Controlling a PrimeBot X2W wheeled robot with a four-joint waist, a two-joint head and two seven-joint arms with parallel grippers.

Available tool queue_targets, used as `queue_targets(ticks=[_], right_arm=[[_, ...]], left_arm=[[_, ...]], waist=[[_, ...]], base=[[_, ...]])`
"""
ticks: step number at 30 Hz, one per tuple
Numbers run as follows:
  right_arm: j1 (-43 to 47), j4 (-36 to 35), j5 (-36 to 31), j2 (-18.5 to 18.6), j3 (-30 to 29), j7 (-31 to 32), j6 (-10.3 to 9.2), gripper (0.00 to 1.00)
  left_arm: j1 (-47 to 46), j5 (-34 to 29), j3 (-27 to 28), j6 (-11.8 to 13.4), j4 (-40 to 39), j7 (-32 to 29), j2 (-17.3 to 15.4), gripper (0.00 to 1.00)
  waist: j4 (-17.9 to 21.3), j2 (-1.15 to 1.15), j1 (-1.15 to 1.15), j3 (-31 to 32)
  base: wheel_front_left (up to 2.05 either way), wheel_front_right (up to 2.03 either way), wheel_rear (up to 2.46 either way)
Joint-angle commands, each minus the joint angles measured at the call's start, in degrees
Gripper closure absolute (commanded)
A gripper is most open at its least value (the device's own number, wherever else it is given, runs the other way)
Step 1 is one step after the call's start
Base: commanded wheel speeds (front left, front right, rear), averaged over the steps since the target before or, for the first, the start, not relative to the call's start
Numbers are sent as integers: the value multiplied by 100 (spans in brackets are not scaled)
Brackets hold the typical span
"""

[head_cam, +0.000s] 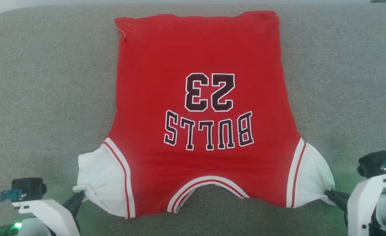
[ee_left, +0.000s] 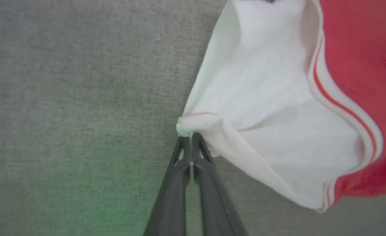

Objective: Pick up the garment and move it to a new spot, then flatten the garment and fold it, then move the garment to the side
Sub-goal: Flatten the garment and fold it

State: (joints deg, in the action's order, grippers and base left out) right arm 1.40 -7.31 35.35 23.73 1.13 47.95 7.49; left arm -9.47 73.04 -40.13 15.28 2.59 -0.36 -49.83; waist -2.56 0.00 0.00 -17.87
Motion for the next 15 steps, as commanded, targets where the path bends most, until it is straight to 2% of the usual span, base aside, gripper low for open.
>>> queue_targets(ticks=[1,4,5,6,15], right_arm=[[-61,152,-78,-28,76,-63,0,100],[-207,460,-72,-167,117,-272,0,100],[-252,510,-96,-169,137,-307,-1,45],[-282,533,-85,-169,141,-338,-3,0],[-648,-160,-20,-75,-272,-640,1,0]], left_arm=[[-87,-74,-57,-54,70,-11,148,100],[-159,-61,-106,-119,204,-11,278,100],[-176,-86,-124,-131,251,-10,293,100],[-197,-93,-137,-139,280,-7,319,100],[-293,-176,-182,-173,258,16,412,100]], waist=[[-9,0,0,-2],[-23,0,0,5],[-27,0,0,8],[-33,0,0,14],[-116,0,0,-49]], base=[[0,0,0],[0,0,0],[0,0,0],[0,0,0],[0,0,0]])
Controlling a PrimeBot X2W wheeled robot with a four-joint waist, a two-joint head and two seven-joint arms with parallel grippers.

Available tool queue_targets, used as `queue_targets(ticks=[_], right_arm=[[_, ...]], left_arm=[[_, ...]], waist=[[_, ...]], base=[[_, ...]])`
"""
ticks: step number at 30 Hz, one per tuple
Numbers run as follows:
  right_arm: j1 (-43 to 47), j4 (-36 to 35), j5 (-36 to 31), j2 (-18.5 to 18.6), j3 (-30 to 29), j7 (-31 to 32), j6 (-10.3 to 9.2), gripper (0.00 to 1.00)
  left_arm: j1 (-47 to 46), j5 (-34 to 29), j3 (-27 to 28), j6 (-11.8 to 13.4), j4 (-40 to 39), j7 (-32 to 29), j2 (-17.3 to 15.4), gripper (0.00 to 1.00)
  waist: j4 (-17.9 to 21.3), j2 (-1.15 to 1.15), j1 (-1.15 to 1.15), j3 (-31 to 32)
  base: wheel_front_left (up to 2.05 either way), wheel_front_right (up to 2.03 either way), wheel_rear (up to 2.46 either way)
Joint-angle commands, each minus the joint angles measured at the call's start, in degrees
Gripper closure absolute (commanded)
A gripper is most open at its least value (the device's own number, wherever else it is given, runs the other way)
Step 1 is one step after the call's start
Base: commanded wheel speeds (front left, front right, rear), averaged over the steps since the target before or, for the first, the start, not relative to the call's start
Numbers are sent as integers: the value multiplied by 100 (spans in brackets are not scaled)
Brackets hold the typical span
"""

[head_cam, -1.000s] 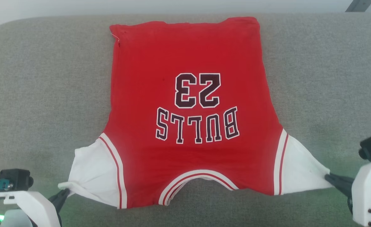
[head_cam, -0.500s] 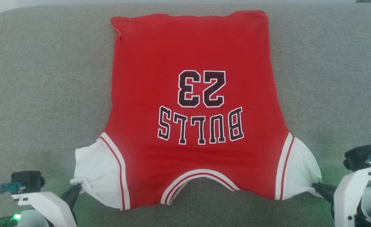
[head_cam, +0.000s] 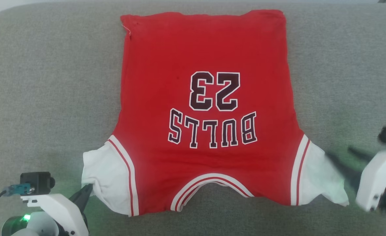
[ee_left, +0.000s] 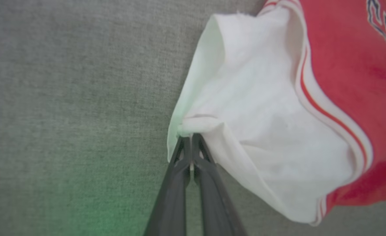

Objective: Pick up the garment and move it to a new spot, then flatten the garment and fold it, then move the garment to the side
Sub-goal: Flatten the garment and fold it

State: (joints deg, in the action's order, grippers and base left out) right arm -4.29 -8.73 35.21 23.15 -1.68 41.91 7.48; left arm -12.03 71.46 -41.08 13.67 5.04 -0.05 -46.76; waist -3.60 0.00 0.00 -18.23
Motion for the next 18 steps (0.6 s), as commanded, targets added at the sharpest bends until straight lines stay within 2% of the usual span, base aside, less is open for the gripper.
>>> queue_targets(ticks=[1,8,13,17,18], right_arm=[[-185,-94,-18,-28,-37,-84,2,0],[-1301,27,-198,-90,-93,-354,2,0],[-2483,701,-388,109,133,-445,2,0],[-3473,1505,-443,219,307,-475,2,0],[-3473,1505,-443,219,307,-475,2,0]], left_arm=[[-62,-33,-97,-13,3,-15,120,100],[-270,-158,-160,-59,-25,-62,273,100],[-547,-284,-258,-170,20,-151,436,100],[-801,-360,-348,-274,123,-214,604,100],[-801,-360,-348,-274,123,-214,604,100]], waist=[[-24,0,0,-29],[-172,0,0,-226],[-441,0,0,-434],[-726,0,0,-633],[-726,0,0,-633]], base=[[0,0,0],[0,0,0],[0,0,0],[0,0,0],[0,0,0]])
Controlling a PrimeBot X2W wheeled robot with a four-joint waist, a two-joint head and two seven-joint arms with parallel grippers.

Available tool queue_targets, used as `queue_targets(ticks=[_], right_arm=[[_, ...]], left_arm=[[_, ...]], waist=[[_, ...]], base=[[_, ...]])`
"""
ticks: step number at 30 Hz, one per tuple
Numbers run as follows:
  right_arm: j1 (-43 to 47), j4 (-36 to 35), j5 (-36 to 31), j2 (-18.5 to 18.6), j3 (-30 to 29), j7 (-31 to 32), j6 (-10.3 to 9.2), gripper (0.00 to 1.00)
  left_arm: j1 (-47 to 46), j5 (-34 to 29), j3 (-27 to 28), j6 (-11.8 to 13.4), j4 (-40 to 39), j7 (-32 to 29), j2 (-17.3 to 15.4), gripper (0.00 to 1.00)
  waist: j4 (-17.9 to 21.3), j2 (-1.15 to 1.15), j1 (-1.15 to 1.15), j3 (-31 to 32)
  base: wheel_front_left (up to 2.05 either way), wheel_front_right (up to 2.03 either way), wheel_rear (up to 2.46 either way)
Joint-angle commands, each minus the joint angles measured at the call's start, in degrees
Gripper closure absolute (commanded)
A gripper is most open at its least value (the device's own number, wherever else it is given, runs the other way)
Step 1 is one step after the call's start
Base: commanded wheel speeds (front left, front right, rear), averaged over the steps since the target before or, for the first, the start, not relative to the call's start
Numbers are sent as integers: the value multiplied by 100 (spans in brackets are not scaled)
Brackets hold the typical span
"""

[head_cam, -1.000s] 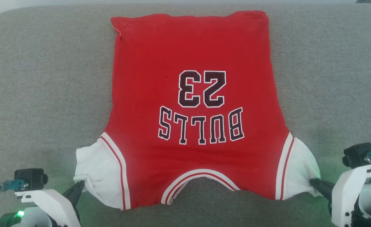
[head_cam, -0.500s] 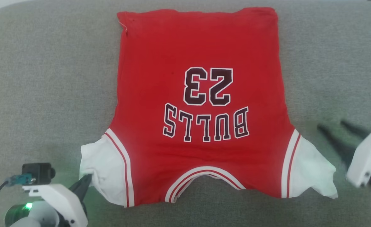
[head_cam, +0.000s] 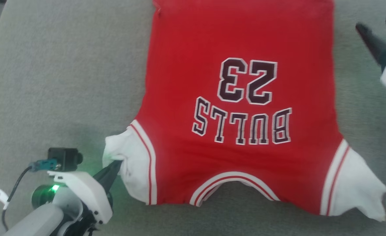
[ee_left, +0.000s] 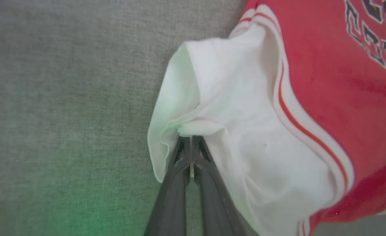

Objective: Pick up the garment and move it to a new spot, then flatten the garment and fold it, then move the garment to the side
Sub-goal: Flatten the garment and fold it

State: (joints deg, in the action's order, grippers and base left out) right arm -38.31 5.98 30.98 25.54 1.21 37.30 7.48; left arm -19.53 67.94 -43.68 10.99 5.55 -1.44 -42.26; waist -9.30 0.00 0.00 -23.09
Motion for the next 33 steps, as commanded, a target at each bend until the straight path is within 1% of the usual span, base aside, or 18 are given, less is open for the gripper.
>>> queue_targets(ticks=[1,6,7,10,14,16,20,23,24,25,26,29,33], right_arm=[[-303,250,-46,14,93,-9,2,0],[-1422,1470,-202,200,338,82,2,0],[-1783,1956,-297,277,422,176,2,0],[-2288,2641,-409,363,515,353,2,0],[-2745,3571,-667,413,503,805,2,0],[-2930,4021,-782,346,401,1105,2,0],[-2994,4860,-1039,174,236,1746,2,0],[-3021,5311,-1266,68,73,2104,2,0],[-3028,5389,-1343,47,44,2167,2,31],[-3044,5417,-1424,27,66,2190,2,100],[-3055,5432,-1489,27,108,2210,2,100],[-3094,5325,-1603,80,60,1954,2,100],[-3120,5174,-1562,13,122,1933,1,100]], left_arm=[[-97,-25,-103,-33,101,-89,194,100],[-433,-179,-282,-230,298,-160,519,100],[-551,-242,-357,-315,419,-190,669,100],[-700,-293,-450,-435,624,-193,875,100],[-808,-263,-545,-572,912,-180,1119,100],[-865,-297,-600,-647,1047,-192,1206,100],[-920,-288,-636,-753,1316,-162,1337,100],[-953,-270,-651,-828,1477,-147,1386,100],[-962,-259,-650,-837,1523,-137,1397,100],[-973,-249,-642,-858,1565,-129,1415,100],[-988,-243,-633,-865,1608,-120,1425,100],[-990,-213,-589,-890,1742,-69,1433,100],[-938,-186,-493,-873,1842,19,1318,100]], waist=[[-216,0,0,-205],[-637,0,0,-502],[-813,0,0,-604],[-1042,0,0,-736],[-1279,0,0,-876],[-1370,0,0,-923],[-1493,0,0,-969],[-1529,0,0,-974],[-1534,0,0,-978],[-1534,0,0,-980],[-1528,0,0,-978],[-1456,0,0,-928],[-1235,0,0,-776]], base=[[0,0,0],[0,0,0],[0,0,0],[0,0,0],[0,0,0],[0,0,0],[0,0,0],[0,0,0],[0,0,0],[0,0,0],[0,0,0],[0,0,0],[0,0,0]])
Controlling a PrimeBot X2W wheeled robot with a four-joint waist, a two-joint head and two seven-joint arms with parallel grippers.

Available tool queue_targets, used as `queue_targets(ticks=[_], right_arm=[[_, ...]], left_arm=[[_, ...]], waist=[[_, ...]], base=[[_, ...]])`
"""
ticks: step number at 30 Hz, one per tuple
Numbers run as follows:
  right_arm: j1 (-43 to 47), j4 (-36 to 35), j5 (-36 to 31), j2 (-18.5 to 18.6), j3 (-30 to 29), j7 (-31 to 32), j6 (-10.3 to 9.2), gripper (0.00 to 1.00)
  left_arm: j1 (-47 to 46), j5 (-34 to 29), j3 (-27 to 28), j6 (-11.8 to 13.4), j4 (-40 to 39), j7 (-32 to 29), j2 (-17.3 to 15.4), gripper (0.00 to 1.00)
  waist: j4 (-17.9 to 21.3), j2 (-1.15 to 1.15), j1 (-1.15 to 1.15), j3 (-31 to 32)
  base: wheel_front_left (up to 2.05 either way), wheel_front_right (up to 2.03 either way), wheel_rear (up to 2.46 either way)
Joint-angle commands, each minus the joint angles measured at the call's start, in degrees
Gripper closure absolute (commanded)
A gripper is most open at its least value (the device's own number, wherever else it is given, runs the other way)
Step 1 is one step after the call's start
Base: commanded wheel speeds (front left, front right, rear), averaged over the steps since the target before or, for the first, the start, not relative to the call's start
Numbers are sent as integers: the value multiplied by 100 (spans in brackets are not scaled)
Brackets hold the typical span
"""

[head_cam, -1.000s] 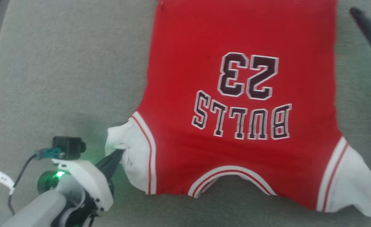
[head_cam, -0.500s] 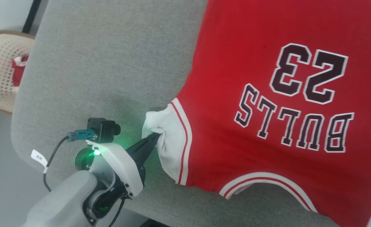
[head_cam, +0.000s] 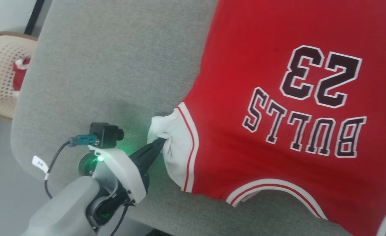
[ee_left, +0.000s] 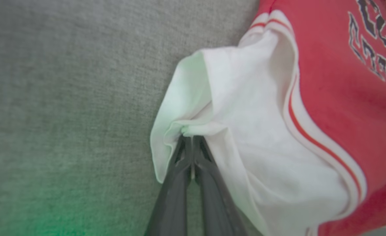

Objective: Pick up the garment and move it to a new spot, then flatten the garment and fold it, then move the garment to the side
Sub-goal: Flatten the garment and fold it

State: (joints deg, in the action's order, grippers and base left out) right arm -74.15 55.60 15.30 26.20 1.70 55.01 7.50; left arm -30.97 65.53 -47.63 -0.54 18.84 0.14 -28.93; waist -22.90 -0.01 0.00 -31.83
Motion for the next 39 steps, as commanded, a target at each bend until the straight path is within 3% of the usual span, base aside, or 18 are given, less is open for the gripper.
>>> queue_targets(ticks=[1,10,15,19,25,30,35,39], right_arm=[[476,149,48,-63,122,180,-2,100],[935,-968,788,-152,883,170,-2,100],[1655,-2133,1479,46,1385,106,-2,100],[2416,-3048,1904,259,1446,113,-1,100],[3799,-4385,2139,418,1149,202,-1,100],[5031,-5288,2074,191,522,262,-2,100],[5918,-5689,1784,-244,29,61,-1,100],[6221,-5440,1619,-638,-94,-332,-1,100]], left_arm=[[211,78,-62,286,519,-132,-51,100],[225,105,205,555,314,-70,-461,100],[343,135,291,689,52,-112,-722,100],[491,195,329,794,-179,-141,-883,100],[713,274,391,955,-459,-172,-1084,100],[786,327,441,1044,-612,-182,-1213,100],[757,342,450,1084,-686,-233,-1243,100],[760,359,460,1082,-692,-218,-1240,100]], waist=[[202,1,0,147],[924,1,0,571],[1325,1,0,834],[1580,1,0,1022],[1868,1,0,1212],[1989,1,0,1247],[2011,1,0,1223],[2022,1,0,1203]], base=[[0,0,0],[0,0,0],[0,0,0],[0,0,0],[0,0,0],[0,0,0],[0,0,0],[0,0,0]])
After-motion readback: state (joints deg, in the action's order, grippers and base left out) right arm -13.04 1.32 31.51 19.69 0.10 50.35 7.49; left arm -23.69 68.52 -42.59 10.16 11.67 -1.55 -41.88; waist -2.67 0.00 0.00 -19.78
